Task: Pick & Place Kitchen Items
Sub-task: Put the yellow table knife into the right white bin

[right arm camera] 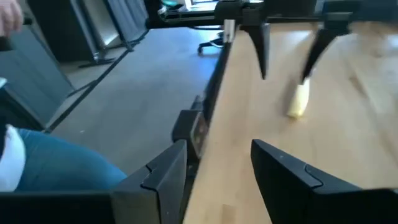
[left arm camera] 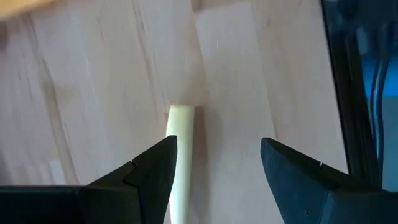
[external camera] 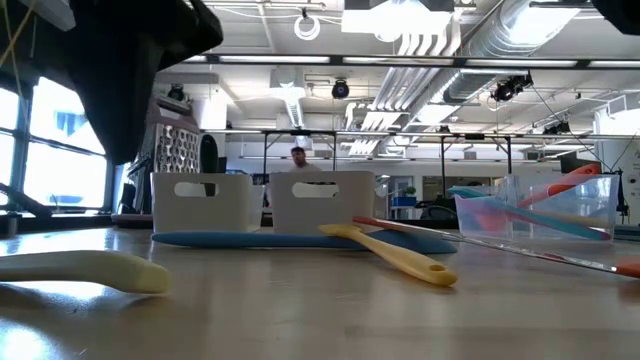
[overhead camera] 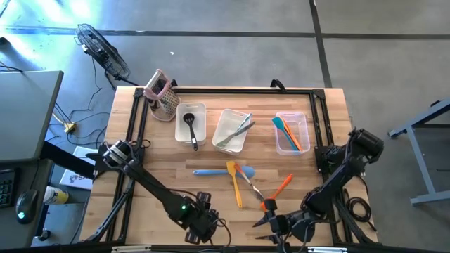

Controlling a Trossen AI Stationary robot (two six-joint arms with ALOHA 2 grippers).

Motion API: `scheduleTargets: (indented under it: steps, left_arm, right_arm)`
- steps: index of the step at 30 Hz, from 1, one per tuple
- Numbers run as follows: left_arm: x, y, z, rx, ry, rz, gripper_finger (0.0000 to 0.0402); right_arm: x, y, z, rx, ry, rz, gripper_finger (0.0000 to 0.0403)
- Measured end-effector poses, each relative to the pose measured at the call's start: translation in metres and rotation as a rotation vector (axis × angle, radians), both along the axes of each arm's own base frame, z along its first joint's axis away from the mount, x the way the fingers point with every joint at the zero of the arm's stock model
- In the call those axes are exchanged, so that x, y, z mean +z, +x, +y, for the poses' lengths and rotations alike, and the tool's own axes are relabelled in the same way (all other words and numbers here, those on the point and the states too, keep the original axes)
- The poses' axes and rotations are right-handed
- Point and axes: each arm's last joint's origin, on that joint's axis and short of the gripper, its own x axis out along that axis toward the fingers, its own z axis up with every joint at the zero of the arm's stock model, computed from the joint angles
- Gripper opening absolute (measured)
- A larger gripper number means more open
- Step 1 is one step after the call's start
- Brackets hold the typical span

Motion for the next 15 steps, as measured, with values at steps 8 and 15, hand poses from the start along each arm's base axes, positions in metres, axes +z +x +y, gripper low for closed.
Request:
scheduleTargets:
  steps: [8,15]
  left_arm:
    - [-0.023,0.008,0.004,0.162,-0.039,0.091,0.0228]
    - [-0.034,0.013,0.009,0.126,0.012,0.104,0.0228]
  right_arm:
    - [-0.012,0.003,0.01,0.134,0.063,0.013,0.0174]
    - [-0.01,0.002,0.013,0.168,0.089,0.002,0.0174]
